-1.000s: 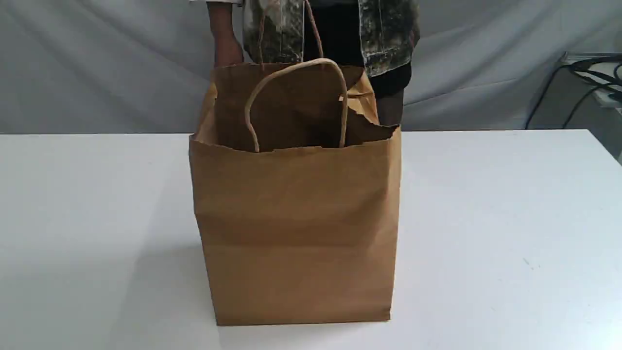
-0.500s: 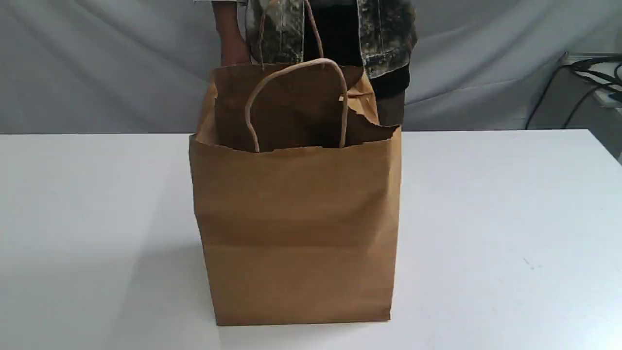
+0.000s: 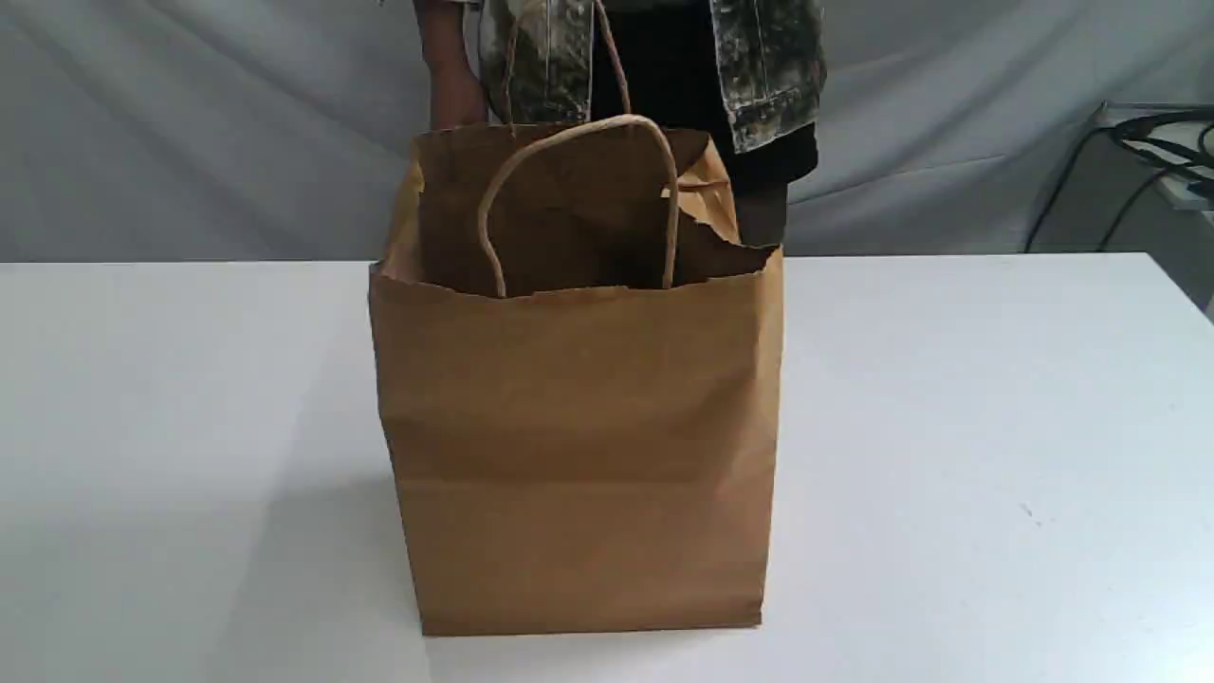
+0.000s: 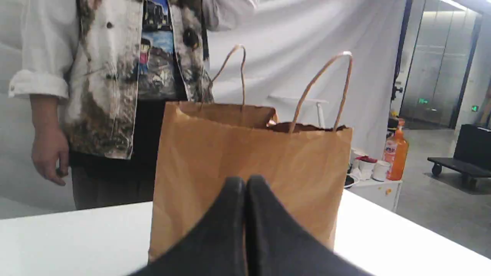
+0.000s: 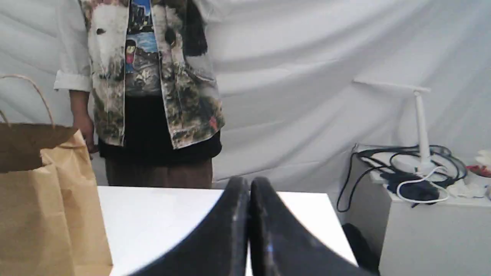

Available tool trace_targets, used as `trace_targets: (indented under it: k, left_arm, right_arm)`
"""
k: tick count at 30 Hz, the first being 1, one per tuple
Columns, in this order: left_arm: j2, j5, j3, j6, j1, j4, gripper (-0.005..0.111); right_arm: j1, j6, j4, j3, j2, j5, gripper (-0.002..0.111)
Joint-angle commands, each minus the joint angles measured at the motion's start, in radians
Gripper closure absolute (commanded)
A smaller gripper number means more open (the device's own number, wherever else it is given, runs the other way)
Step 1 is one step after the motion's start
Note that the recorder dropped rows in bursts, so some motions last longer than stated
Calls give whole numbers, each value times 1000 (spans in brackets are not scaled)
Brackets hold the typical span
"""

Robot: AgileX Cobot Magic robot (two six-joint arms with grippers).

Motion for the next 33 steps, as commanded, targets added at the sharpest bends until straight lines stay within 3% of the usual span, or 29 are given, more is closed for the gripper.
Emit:
trace_targets:
  k: [1,9,12,21,33]
  left_arm:
    - [-2,2,18,-12,1,-8,107]
    - [-2,5,17,-12,1,-8,107]
    - [-2,5,17,-12,1,-8,107]
    - [-2,5,17,-13,1,-8,107]
    - [-2,5,17,-9,1,3,107]
  right_arm:
    - [1,0,99,124,2,-155,108]
    - [1,0,305,535,2,-839,108]
    - [1,0,320,655,2,-989,108]
    - [1,3,526,824,2,-992,108]
    - [1,-196,404,833,2,-971,108]
